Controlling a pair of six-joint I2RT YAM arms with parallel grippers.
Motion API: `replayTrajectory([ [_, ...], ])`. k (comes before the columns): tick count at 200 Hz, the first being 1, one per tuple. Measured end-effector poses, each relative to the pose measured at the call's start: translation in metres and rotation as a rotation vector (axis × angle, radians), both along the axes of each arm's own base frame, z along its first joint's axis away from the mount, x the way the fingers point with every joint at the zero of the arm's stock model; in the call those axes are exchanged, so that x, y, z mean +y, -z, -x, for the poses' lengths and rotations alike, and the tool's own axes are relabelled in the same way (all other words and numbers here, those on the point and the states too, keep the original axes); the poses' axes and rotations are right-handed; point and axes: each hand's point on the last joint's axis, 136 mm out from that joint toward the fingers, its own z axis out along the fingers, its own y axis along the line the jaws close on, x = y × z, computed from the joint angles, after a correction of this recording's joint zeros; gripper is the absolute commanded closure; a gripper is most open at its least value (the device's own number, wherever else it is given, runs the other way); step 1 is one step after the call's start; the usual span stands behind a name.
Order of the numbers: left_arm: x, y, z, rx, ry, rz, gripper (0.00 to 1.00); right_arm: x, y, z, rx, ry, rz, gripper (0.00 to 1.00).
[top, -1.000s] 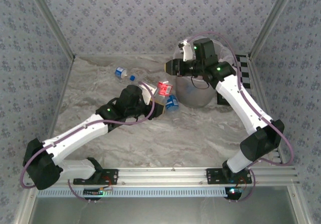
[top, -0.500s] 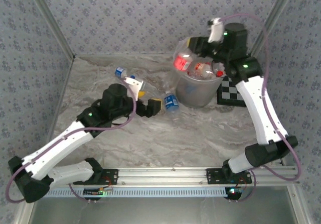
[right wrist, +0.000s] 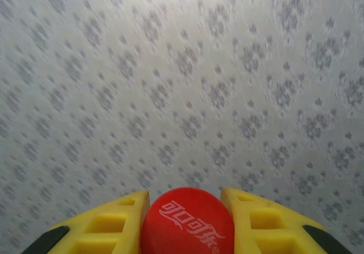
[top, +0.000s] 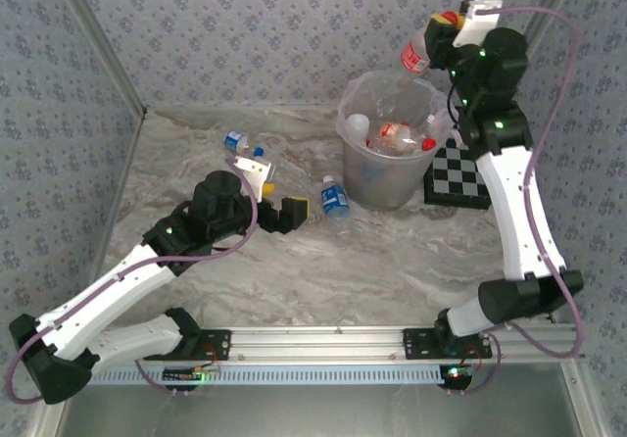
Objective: Put the plastic bottles in the bin
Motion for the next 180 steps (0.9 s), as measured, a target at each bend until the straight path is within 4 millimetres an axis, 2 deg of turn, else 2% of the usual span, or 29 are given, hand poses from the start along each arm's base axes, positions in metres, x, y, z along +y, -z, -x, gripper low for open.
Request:
replayTrajectory([
  [21, 0.004, 0.001, 0.003, 0.001, -0.006, 0.006, 0.00, 0.003, 0.040, -0.033, 0.078, 0.020, 0.053, 1.00],
  [41, 0.010, 0.002, 0.005, 0.001, -0.019, 0.005, 0.00, 0.003, 0.070, -0.051, 0.131, 0.036, 0.094, 1.00],
  [76, 0.015, 0.005, 0.007, 0.004, -0.033, 0.007, 0.00, 0.000, 0.074, -0.055, 0.106, 0.053, 0.109, 1.00],
  [114, 0.017, 0.007, 0.006, 0.009, -0.042, 0.004, 0.00, 0.001, 0.079, -0.048, 0.111, 0.050, 0.106, 1.00],
  [180, 0.020, 0.015, -0.003, 0.029, -0.064, -0.010, 0.00, 0.032, 0.083, -0.017, 0.283, -0.008, 0.158, 1.00],
])
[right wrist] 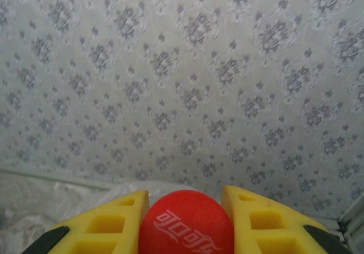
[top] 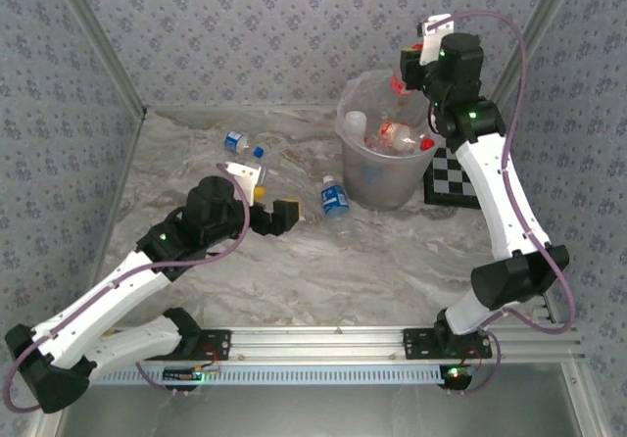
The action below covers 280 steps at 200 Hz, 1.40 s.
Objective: Put the plastic bottles in the bin
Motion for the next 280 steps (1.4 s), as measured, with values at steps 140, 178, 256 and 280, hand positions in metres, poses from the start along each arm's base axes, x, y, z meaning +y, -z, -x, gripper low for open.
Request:
replayTrajectory([
  [140, -0.003, 0.021, -0.010, 0.062, 0.002, -0.021, 0.00, 0.001, -0.064, 0.058, 0.002, -0.019, 0.022, 1.00],
  [178, -0.006, 0.025, -0.010, 0.077, 0.015, -0.026, 0.00, 0.006, -0.033, 0.069, 0.084, -0.041, 0.030, 1.00],
  [256, -0.016, 0.037, -0.016, 0.112, 0.040, -0.030, 0.00, -0.004, -0.037, 0.086, 0.101, -0.042, -0.004, 1.00],
  [280, -0.019, 0.041, -0.017, 0.125, 0.047, -0.031, 0.00, -0.007, -0.070, 0.102, 0.036, -0.064, -0.049, 1.00],
])
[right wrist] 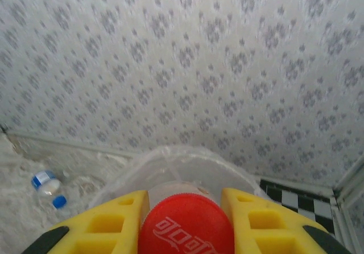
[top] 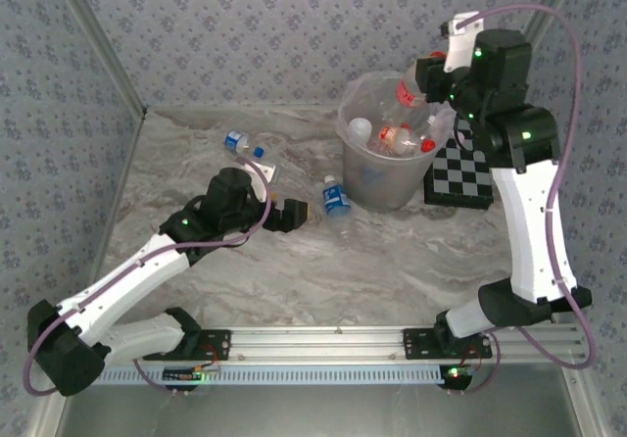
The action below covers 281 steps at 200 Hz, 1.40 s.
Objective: Put the plastic bottles in the bin
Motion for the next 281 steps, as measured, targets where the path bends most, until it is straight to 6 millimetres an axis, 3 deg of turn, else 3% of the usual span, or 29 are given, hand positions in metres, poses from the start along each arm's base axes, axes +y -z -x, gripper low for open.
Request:
replayTrajectory([
  [16, -0.002, -0.001, -0.001, 0.001, 0.004, 0.008, 0.00, 0.000, -0.016, 0.013, -0.039, -0.016, -0.024, 1.00],
  [34, -0.003, -0.001, 0.000, 0.003, 0.006, 0.012, 0.00, -0.001, -0.020, 0.026, -0.047, -0.024, -0.034, 1.00],
  [69, -0.004, -0.001, 0.001, 0.006, 0.012, 0.016, 0.00, -0.008, 0.004, 0.037, 0.017, -0.008, -0.028, 1.00],
  [96, -0.005, 0.002, 0.000, 0.012, 0.015, 0.013, 0.00, -0.014, 0.036, 0.026, 0.109, 0.026, -0.004, 1.00],
  [152, -0.006, 0.001, -0.001, 0.012, 0.016, 0.016, 0.00, -0.022, 0.040, 0.008, 0.127, 0.064, -0.008, 1.00],
  [202, -0.004, 0.001, -0.002, 0.011, 0.012, 0.016, 0.00, -0.004, 0.077, -0.029, 0.197, 0.035, -0.061, 1.00],
  [218, -0.004, 0.001, -0.003, 0.010, 0.010, 0.017, 0.00, -0.001, 0.074, -0.043, 0.163, 0.036, -0.088, 1.00],
  [281, -0.006, 0.003, -0.006, 0.012, 0.009, 0.019, 0.00, -0.003, 0.051, -0.062, 0.100, 0.070, -0.089, 1.00],
])
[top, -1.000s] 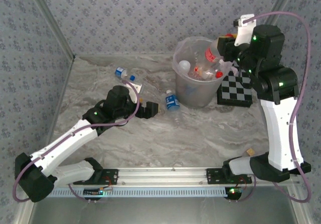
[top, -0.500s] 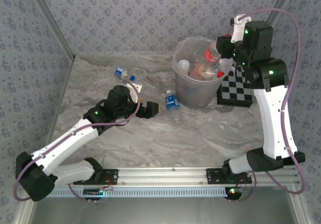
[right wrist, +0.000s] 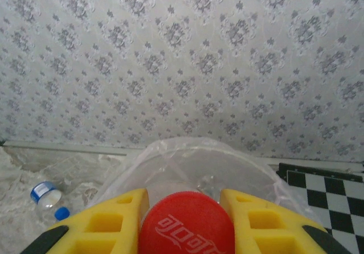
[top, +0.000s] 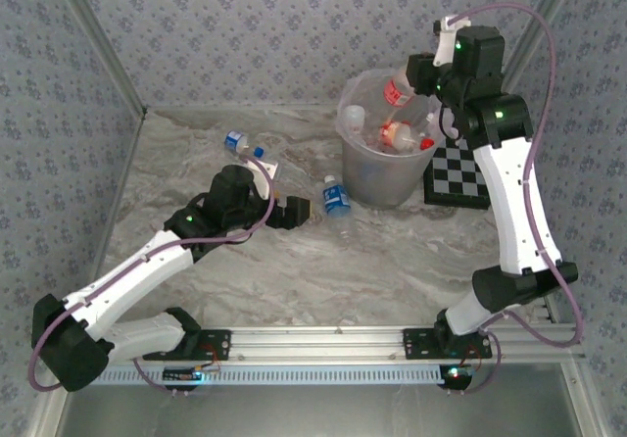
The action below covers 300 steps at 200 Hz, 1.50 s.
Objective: Put the plastic bottles in the bin
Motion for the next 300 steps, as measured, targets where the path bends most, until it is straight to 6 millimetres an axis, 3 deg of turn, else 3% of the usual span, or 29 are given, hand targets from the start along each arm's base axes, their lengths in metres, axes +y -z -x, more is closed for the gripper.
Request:
replayTrajectory([
  [70, 0.002, 0.004, 0.000, 0.007, 0.000, 0.001, 0.00, -0.048, -0.015, -0.022, -0.046, 0.175, 0.084, 1.00],
  [85, 0.003, 0.008, -0.001, 0.014, -0.003, -0.005, 0.00, -0.051, -0.005, -0.031, -0.015, 0.185, 0.095, 1.00],
  [135, 0.005, 0.008, 0.002, 0.012, -0.001, -0.001, 0.00, -0.044, 0.080, -0.046, 0.216, 0.144, 0.134, 1.00],
  [148, 0.006, 0.007, 0.001, 0.011, -0.006, 0.000, 0.00, -0.043, 0.093, -0.048, 0.230, 0.139, 0.118, 1.00],
  [185, 0.008, 0.007, 0.000, 0.011, -0.009, 0.002, 0.00, -0.046, 0.100, -0.038, 0.213, 0.135, 0.044, 1.00],
  [260, 0.008, 0.007, 0.000, 0.013, -0.010, 0.001, 0.00, -0.036, 0.102, -0.048, 0.294, 0.103, 0.033, 1.00],
  [300, 0.007, 0.009, 0.001, 0.024, -0.001, 0.001, 0.00, -0.022, 0.104, -0.028, 0.415, 0.063, 0.060, 1.00],
])
